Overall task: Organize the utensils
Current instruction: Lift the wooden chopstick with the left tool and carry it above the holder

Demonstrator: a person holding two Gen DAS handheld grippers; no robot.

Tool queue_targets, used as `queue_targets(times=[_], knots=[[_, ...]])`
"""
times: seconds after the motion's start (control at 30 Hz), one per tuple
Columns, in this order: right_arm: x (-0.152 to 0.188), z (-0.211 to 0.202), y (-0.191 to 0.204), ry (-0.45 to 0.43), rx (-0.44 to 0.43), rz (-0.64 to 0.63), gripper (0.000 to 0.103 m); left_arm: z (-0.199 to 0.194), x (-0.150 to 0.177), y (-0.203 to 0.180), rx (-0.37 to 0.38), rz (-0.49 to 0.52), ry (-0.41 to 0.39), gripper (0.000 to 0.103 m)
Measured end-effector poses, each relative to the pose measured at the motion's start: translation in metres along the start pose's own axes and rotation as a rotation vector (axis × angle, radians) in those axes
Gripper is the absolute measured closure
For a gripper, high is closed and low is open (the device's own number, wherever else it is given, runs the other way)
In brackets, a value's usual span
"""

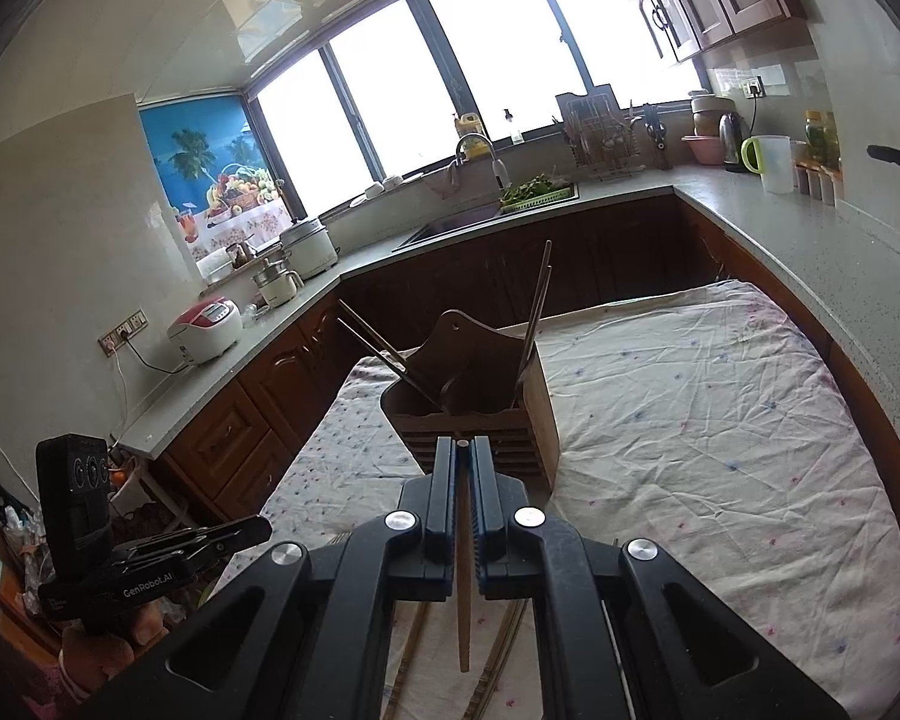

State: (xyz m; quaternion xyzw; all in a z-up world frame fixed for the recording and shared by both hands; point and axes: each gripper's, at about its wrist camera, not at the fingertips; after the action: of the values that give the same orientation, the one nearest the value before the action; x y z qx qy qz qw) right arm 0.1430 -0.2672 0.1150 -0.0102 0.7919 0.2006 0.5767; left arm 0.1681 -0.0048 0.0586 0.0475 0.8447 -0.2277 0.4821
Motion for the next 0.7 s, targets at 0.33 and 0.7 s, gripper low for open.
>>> queue_targets(times=[0.33,0.7], knots=[[-0.012,-0.013,-0.004,-0.032,-0.006,-0.007,0.099,0.114,0.041,-0.006,-0.117,0.12,0.23,0.083],[-0.019,-0.024,-0.017,-0.053,0.01,-0.001,0.099,0.158,0.066,-0.004,-0.139,0.165,0.309,0.103]])
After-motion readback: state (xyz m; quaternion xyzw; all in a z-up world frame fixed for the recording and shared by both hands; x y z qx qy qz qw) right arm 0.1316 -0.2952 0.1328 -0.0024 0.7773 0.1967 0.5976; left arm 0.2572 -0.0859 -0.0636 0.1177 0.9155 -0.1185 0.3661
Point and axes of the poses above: each gripper's, at about its wrist camera, not at the fingertips, and z roughly the way its jaws point, y to its left, x to its underside, and after that the axes turned 15 degrees about -y, right-handed
